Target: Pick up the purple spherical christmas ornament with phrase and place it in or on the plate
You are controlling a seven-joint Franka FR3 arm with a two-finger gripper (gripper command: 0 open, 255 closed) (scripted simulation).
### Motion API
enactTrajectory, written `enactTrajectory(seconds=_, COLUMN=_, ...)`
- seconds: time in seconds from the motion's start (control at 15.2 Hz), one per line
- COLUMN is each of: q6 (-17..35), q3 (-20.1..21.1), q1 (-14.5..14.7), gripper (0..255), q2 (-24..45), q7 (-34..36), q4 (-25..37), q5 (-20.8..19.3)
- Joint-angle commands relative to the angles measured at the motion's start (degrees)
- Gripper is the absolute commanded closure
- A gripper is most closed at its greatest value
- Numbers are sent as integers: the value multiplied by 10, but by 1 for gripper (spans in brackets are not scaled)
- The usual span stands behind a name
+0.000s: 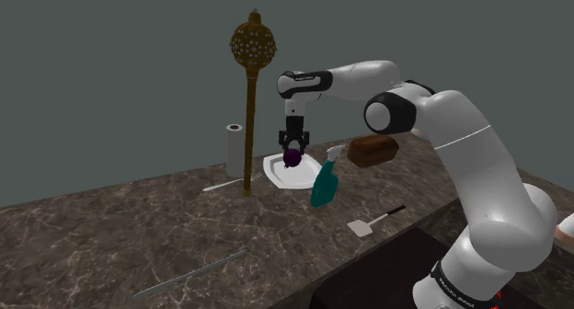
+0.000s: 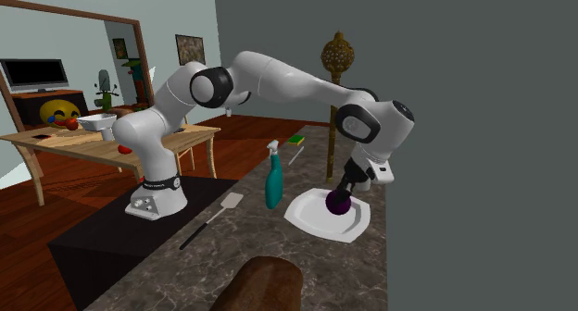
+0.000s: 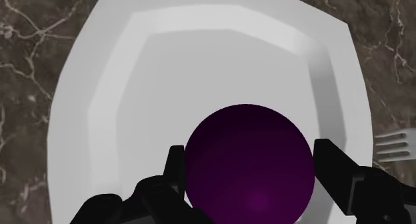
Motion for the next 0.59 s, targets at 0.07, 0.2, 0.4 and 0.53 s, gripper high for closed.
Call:
enactTrajectory(seconds=0.07, q6=18, q3=2, q1=1, gripper=255, q2=16, q7=-4, q4=-11, q5=2)
enactTrajectory(seconds=0.2, q6=22, q3=2, q1=2, gripper=255, q2=18, q7=-5, q4=-12, q5=2)
enactTrajectory(seconds=0.4, q6=22, q3=2, q1=2, gripper=255, q2=18, q7=-5, q4=-12, q5=2)
enactTrajectory(seconds=0.53, q6=22, q3=2, q1=2, gripper=255, q2=18, q7=-5, q4=-12, q5=2)
